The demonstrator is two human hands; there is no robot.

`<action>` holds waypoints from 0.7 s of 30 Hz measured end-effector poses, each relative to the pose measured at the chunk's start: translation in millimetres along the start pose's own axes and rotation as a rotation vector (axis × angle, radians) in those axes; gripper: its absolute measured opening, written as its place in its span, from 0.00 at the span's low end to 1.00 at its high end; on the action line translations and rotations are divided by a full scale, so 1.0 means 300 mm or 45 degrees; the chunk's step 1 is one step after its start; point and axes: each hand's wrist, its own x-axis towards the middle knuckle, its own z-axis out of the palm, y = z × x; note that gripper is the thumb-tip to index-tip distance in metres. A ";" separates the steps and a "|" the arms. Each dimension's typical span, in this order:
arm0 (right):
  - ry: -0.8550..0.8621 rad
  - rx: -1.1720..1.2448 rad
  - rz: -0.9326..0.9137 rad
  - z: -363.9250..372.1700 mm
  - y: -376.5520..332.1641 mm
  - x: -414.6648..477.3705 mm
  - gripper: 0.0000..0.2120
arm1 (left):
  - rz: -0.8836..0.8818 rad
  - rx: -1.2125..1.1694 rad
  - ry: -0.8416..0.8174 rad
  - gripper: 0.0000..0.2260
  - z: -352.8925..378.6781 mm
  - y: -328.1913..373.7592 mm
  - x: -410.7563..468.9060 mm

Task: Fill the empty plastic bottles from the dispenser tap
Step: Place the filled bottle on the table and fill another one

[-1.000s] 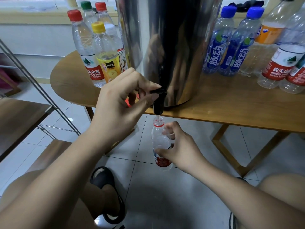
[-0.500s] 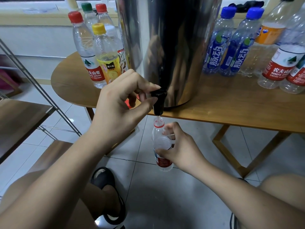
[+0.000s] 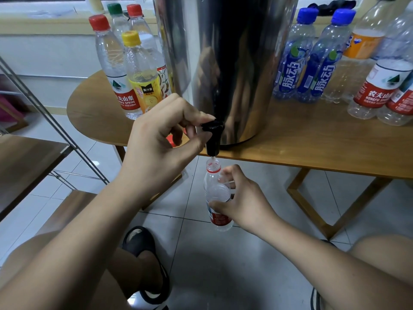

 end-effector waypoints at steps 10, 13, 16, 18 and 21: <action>0.003 0.005 0.000 -0.002 0.004 0.002 0.33 | 0.000 0.025 -0.012 0.09 -0.003 0.001 0.001; 0.001 0.005 0.005 -0.002 0.005 0.003 0.33 | 0.005 0.018 -0.016 0.09 -0.004 0.002 0.001; -0.001 -0.014 0.002 -0.004 0.004 0.003 0.34 | 0.009 0.012 -0.018 0.09 -0.005 0.003 0.001; 0.008 -0.019 -0.006 -0.005 0.003 0.004 0.34 | 0.009 0.004 -0.022 0.10 -0.006 0.003 0.001; 0.009 -0.023 -0.007 -0.004 0.002 0.005 0.34 | 0.009 0.002 -0.023 0.10 -0.006 0.003 0.001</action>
